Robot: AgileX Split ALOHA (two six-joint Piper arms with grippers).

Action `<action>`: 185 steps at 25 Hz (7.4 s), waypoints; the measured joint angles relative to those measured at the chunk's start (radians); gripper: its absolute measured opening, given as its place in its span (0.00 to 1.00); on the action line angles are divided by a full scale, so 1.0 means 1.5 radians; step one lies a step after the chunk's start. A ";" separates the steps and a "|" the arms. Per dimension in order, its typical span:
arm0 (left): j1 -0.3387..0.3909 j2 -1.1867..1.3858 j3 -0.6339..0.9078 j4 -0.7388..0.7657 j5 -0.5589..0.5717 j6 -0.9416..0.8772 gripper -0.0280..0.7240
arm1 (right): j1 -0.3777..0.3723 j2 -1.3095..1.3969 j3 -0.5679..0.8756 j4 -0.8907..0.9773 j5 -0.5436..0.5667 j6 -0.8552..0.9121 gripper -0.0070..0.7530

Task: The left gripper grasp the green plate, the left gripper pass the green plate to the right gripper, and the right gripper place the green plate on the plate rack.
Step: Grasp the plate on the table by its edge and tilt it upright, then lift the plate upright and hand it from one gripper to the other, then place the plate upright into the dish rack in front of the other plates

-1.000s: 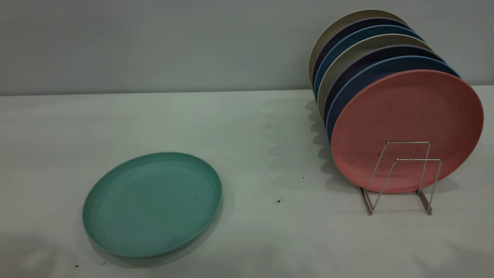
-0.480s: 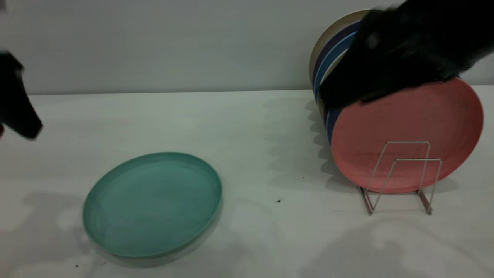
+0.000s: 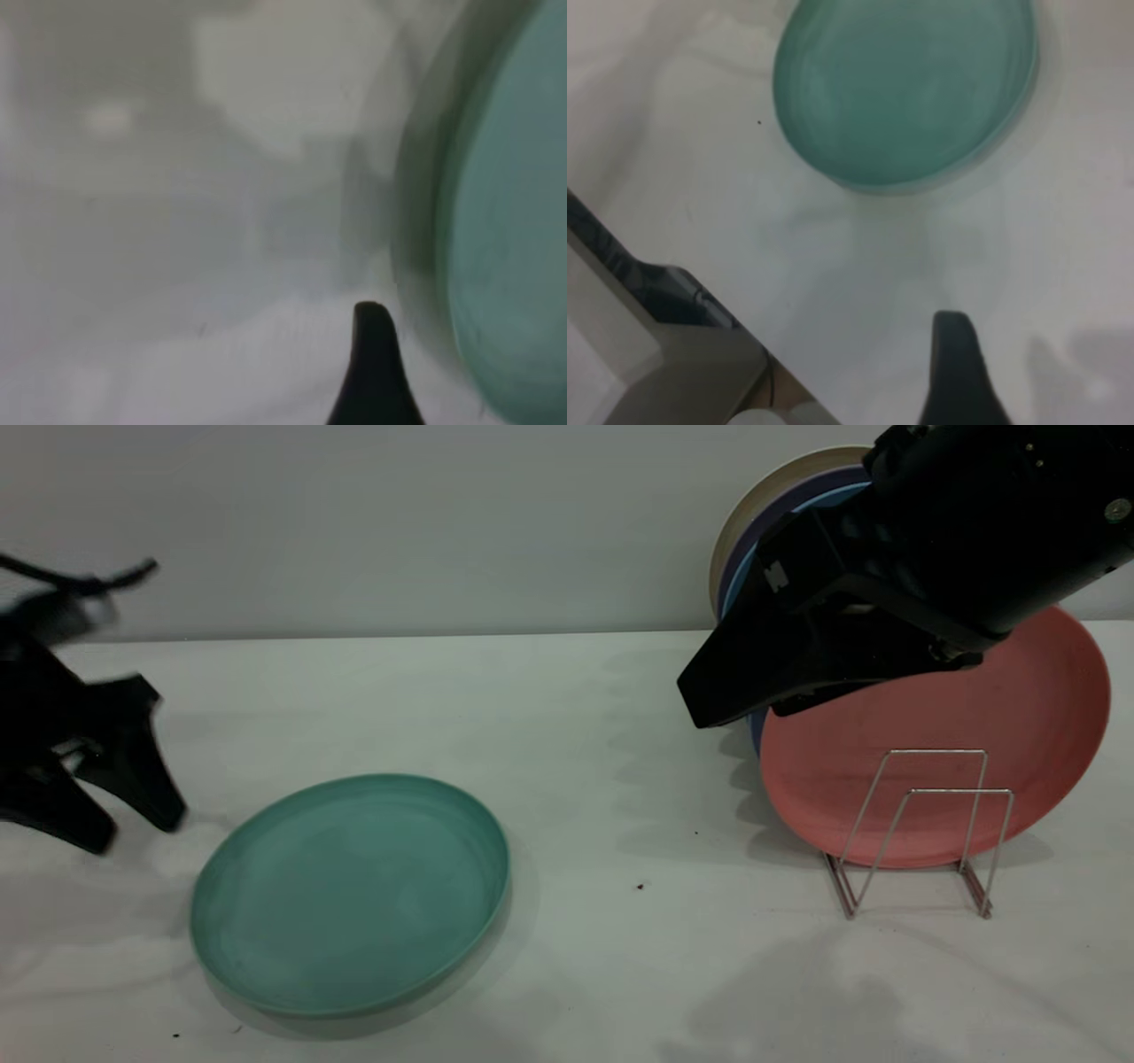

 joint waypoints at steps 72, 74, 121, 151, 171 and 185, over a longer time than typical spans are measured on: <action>-0.007 -0.005 -0.009 -0.407 0.169 0.941 0.07 | 0.000 0.377 -0.353 0.080 0.152 -0.168 0.68; -0.007 -0.005 -0.009 -0.407 0.169 0.941 0.07 | 0.000 0.391 -0.357 0.095 0.151 -0.174 0.68; -0.062 -0.006 -0.008 -0.532 0.188 0.806 0.98 | -0.003 0.399 -0.359 0.134 0.117 -0.216 0.18; 0.027 -0.066 -0.008 -0.519 0.271 0.703 0.82 | -0.072 0.235 -0.359 -0.275 0.213 -0.325 0.17; 0.028 -0.066 -0.008 -0.518 0.272 0.681 0.82 | -0.163 0.134 -0.358 -0.591 0.229 -0.299 0.17; 0.028 -0.066 -0.008 -0.518 0.272 0.678 0.82 | -0.179 0.134 -0.352 -0.570 0.211 -0.299 0.17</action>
